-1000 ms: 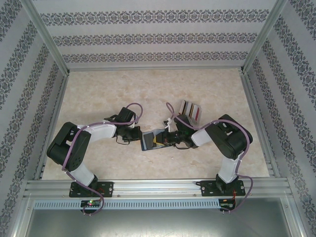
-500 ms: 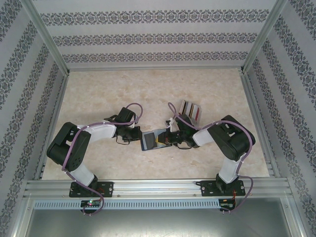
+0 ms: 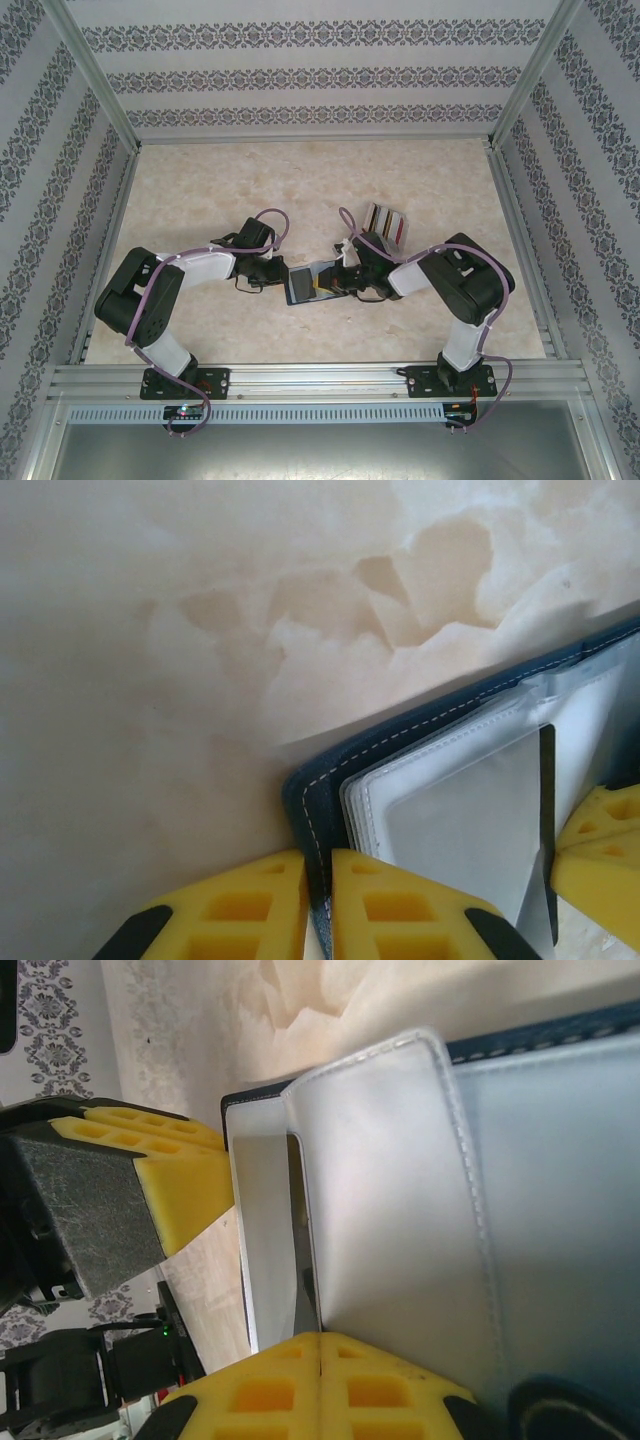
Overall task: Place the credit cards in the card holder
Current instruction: Insert the credit card into the card slot.
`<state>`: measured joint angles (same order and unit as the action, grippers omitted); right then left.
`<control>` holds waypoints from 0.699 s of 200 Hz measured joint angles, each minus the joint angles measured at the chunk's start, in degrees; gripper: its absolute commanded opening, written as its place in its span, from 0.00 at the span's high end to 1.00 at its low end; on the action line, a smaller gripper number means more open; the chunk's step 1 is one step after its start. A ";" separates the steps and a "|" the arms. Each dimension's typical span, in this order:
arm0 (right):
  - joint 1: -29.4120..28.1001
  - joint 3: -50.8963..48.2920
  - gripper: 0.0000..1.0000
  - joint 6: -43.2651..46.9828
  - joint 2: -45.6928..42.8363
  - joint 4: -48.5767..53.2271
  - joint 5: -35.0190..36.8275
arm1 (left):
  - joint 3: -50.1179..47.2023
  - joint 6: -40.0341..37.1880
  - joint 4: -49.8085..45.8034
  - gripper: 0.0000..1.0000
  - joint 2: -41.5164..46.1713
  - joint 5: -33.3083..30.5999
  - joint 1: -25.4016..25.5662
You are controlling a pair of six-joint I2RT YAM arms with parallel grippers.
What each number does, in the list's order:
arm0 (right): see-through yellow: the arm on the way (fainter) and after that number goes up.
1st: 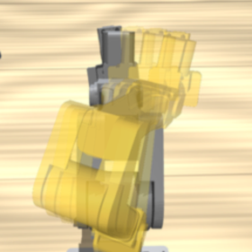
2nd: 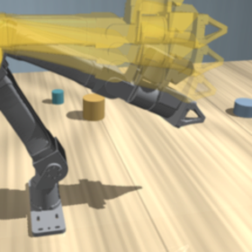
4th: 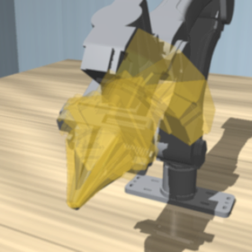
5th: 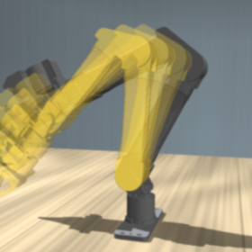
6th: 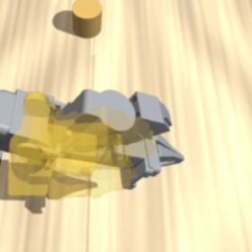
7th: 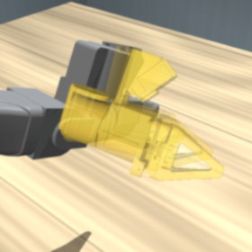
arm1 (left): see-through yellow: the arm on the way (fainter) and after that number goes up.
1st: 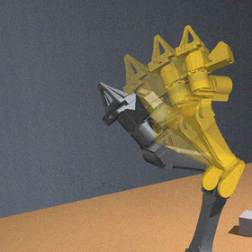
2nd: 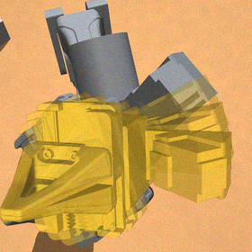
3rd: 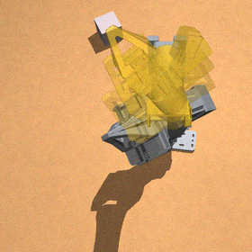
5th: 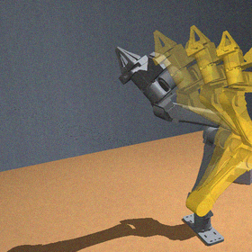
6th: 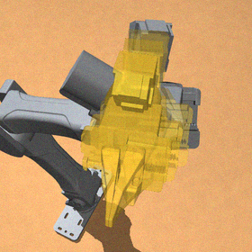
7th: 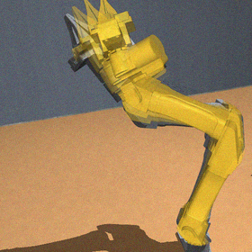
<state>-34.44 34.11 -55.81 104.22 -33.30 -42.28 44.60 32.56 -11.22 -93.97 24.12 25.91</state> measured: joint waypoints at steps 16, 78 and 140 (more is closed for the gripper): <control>-0.79 0.57 1.00 -0.50 0.44 -0.20 0.68 | -0.22 0.02 0.26 0.84 0.22 -0.24 0.00; -1.73 0.72 1.00 -2.43 0.74 -1.49 3.02 | -0.39 0.00 0.35 0.86 0.55 -1.18 -0.02; -1.86 0.66 1.00 -2.84 0.37 -1.88 6.05 | -0.66 0.02 0.74 0.86 0.72 -1.49 -0.02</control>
<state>-36.29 34.76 -58.65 104.60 -35.18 -36.23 43.94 32.58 -10.48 -93.25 22.63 25.89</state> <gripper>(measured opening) 0.054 0.137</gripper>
